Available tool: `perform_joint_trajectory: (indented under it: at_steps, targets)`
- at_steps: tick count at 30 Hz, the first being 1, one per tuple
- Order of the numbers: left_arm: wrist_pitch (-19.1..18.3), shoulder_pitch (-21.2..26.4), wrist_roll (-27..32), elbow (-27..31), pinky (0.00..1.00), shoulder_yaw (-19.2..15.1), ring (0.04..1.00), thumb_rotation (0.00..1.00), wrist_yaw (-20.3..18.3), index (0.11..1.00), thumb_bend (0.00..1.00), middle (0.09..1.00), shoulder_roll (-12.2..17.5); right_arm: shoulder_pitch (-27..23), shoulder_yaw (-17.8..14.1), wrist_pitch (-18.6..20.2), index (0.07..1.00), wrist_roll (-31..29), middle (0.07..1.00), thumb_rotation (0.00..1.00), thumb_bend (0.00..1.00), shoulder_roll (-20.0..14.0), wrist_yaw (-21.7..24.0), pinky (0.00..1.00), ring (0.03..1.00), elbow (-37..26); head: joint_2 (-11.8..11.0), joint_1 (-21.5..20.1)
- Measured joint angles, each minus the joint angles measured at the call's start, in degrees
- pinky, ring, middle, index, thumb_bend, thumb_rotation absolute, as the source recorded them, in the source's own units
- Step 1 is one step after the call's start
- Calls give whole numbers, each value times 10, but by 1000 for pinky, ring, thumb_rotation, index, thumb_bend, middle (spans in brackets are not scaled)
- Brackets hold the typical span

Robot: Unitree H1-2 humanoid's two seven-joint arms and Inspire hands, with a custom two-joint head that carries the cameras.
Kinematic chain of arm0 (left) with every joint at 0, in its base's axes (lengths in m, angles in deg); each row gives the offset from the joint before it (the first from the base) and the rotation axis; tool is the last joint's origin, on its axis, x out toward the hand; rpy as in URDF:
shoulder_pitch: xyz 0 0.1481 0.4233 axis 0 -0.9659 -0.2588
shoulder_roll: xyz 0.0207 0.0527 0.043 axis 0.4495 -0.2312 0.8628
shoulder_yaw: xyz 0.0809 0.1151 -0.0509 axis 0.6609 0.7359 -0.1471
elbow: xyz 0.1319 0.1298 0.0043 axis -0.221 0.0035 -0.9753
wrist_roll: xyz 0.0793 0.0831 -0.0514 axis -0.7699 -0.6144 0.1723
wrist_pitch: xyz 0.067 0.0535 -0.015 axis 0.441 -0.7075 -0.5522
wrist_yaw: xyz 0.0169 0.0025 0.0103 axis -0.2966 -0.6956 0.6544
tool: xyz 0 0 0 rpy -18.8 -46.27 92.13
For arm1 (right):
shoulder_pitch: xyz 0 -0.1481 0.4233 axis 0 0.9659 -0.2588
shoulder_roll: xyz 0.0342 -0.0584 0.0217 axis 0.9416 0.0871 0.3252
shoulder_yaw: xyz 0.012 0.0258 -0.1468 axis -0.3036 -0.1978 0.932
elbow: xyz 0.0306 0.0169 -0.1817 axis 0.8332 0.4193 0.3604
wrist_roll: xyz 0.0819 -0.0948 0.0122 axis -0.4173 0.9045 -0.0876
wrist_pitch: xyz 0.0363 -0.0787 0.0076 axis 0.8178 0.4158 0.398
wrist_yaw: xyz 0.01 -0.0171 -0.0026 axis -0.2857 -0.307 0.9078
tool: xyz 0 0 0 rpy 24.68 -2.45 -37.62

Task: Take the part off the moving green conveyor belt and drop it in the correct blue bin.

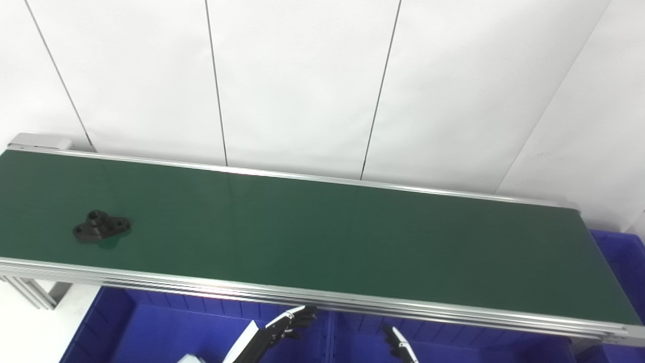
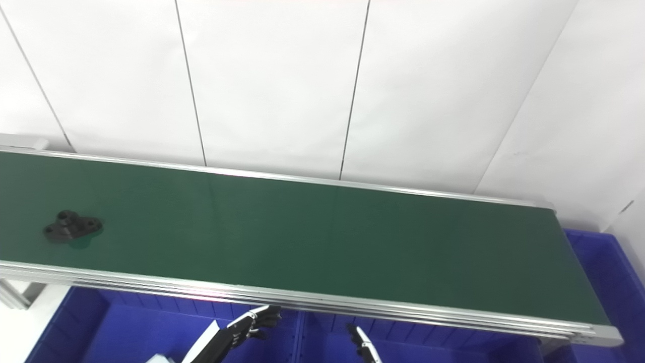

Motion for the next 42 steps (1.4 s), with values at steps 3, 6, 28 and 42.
perform_joint_trajectory:
  at_steps: [3, 6, 28, 42]
  targets:
    - [-1, -2, 2, 10, 798, -8, 881, 210, -3, 898, 722, 913, 0, 1, -7, 0, 888, 1, 884, 570, 723, 1, 1, 810, 856, -6, 31, -8]
    - [-4, -7, 12, 27, 818, -12, 893, 259, -13, 912, 698, 927, 0, 0, -13, 0, 900, 8, 895, 592, 707, 3, 3, 832, 870, -17, 50, -12]
    - [-15, 11, 37, 35, 854, -34, 882, 275, -42, 884, 730, 891, -2, 16, -106, 0, 894, 32, 889, 574, 685, 54, 103, 815, 868, -54, 109, 4]
    - [-7, -3, -16, -3, 815, -11, 876, 282, -12, 896, 736, 898, -36, 20, -42, 0, 894, -13, 886, 555, 674, -19, 58, 820, 860, -21, 19, 168]
